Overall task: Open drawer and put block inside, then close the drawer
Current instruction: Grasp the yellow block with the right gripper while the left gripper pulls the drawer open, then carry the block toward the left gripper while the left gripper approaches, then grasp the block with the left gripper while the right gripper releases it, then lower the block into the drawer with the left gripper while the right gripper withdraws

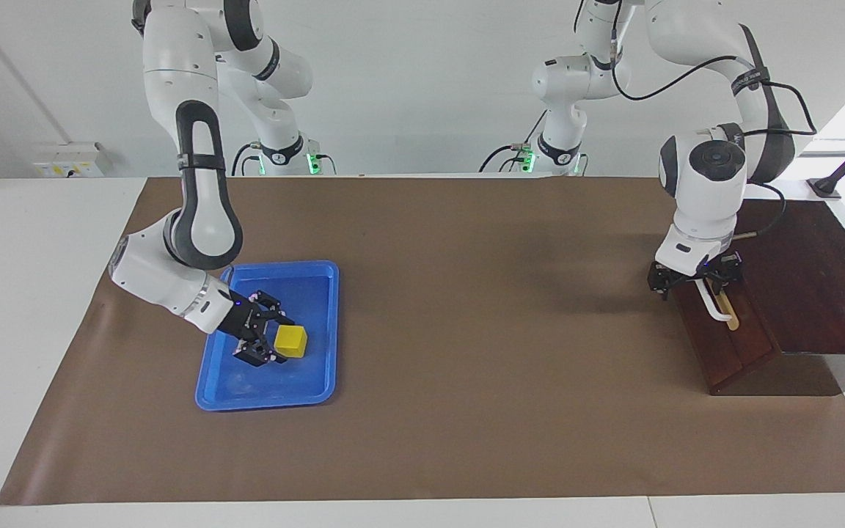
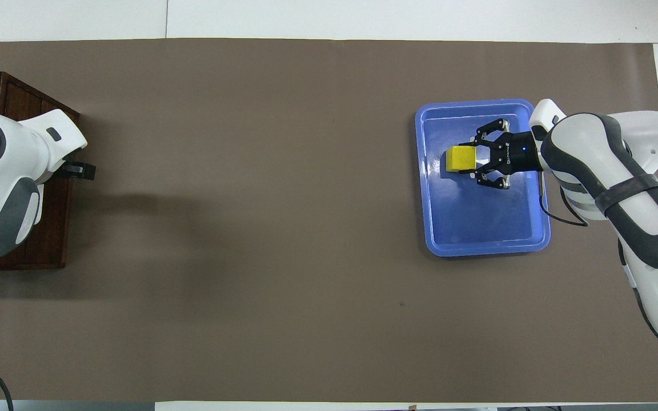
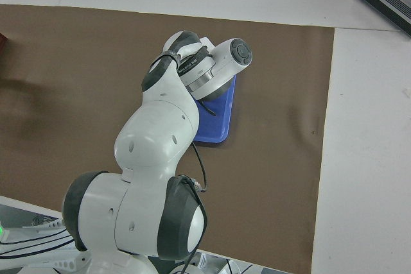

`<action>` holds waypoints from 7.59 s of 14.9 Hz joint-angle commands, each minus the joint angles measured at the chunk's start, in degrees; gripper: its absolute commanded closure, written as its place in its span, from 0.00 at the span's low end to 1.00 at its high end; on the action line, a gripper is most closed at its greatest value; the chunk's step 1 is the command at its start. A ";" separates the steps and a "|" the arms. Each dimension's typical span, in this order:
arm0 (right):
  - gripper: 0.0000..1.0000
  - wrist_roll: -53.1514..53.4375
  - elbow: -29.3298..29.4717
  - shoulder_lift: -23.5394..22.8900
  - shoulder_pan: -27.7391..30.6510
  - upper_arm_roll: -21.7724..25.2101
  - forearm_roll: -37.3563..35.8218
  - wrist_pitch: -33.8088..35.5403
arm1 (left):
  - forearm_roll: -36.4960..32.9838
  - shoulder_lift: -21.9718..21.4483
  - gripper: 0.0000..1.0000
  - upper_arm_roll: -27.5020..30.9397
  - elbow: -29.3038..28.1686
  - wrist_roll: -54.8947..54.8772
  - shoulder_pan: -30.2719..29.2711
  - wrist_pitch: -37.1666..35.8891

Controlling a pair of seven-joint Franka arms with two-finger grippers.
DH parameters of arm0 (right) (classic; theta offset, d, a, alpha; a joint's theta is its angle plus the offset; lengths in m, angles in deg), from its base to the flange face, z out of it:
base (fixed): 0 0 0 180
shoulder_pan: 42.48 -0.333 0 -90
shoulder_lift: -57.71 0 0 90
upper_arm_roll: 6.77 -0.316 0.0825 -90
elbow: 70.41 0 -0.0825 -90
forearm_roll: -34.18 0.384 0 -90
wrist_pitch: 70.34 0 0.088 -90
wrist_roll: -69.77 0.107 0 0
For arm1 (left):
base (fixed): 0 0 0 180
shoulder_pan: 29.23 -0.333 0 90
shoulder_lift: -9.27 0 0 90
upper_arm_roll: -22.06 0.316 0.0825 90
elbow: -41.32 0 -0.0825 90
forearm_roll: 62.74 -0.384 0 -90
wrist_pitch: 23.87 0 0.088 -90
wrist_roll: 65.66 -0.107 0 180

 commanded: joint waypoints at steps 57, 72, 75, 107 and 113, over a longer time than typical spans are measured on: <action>1.00 51.67 7.31 13.54 -34.60 -0.16 -9.84 -1.36 | 29.84 -4.20 0.00 0.23 15.19 112.32 32.14 -23.06; 1.00 51.67 7.31 13.45 -34.42 -0.16 -9.75 -1.36 | 29.84 -4.38 1.00 0.31 14.13 116.28 34.87 -19.98; 1.00 51.67 7.31 13.45 -34.16 -0.16 -9.75 -1.27 | 29.84 -4.29 1.00 0.31 14.22 116.36 34.78 -20.07; 0.00 69.77 7.40 24.88 -6.05 0.64 -29.35 22.19 | 31.07 -1.56 1.00 1.19 14.84 73.92 -7.40 -19.11; 0.00 78.45 10.12 26.20 -0.94 2.65 -37.86 30.53 | 31.07 -2.70 1.00 1.19 9.30 70.76 -7.40 -14.89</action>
